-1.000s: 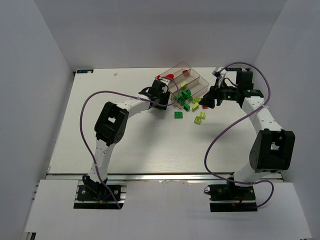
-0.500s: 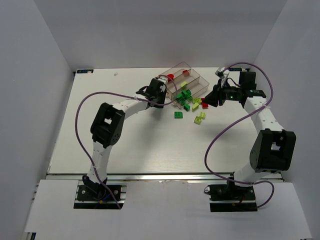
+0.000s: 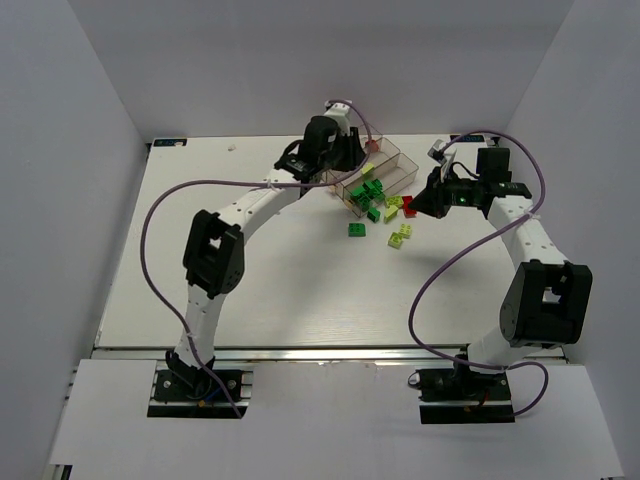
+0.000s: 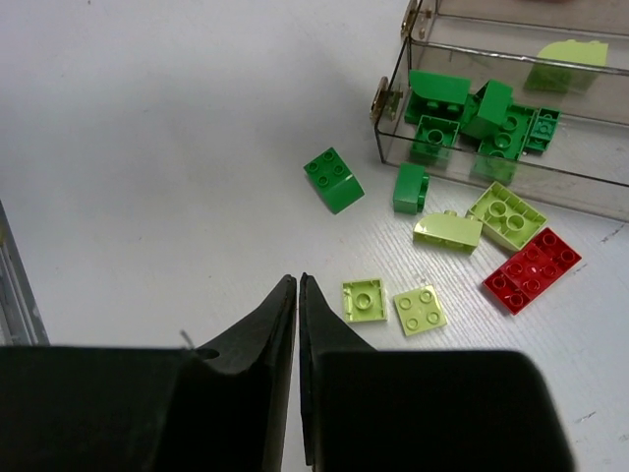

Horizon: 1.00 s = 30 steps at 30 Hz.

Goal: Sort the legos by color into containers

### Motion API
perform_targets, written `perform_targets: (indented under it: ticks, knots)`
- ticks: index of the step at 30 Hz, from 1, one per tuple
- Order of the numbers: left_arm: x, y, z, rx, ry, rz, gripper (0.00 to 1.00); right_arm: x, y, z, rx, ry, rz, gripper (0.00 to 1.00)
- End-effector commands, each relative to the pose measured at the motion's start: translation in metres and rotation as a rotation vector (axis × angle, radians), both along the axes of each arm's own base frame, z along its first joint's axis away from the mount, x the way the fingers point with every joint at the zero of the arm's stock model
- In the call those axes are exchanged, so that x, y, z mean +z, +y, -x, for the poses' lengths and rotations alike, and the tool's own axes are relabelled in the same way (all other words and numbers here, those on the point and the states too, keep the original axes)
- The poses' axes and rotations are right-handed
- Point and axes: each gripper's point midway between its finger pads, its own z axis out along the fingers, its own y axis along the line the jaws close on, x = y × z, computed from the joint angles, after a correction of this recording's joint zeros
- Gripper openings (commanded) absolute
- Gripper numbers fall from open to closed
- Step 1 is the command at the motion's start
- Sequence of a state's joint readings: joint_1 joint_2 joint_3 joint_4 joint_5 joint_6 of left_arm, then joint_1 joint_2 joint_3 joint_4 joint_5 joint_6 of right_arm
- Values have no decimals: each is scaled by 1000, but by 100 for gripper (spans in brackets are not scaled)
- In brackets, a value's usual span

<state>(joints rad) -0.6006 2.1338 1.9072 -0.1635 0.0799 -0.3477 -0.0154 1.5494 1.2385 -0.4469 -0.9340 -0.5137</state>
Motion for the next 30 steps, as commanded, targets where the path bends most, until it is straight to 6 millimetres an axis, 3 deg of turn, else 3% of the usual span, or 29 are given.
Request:
perform_targets:
  ticks: [1,4,10,14,18,20,25,27,28,29,30]
  knots:
    - [-16,-25,-6,-30,48,33,18,10,-1,6,5,-43,7,10]
    - [-16,-34,-14,-25,39,45,22,6,-1,8,3,-35,11,13]
    - [-49,-42,-22,-15,67,9,30,0,-1,5,-4,-23,6,23]
    - [-59,-43,-24,-3,74,-7,42,-1,-1,3,-8,-15,2,24]
    - [-65,-46,-20,5,71,-37,69,-6,-2,4,-11,-7,8,27]
    - [-66,-48,-18,3,70,-43,74,-8,-2,5,-12,-3,11,30]
    - [-44,-52,-18,4,41,-29,79,-13,-4,8,-3,-4,33,36]
    - [-21,-44,-20,42,10,-18,78,-16,-5,10,1,4,45,38]
    - [-18,-40,-19,56,12,-25,76,-16,-6,8,6,-1,51,38]
    - [7,-34,-15,66,-15,-8,68,-17,-6,8,9,0,54,38]
    - [14,-28,-11,75,-18,-7,60,-18,-7,7,6,10,61,38]
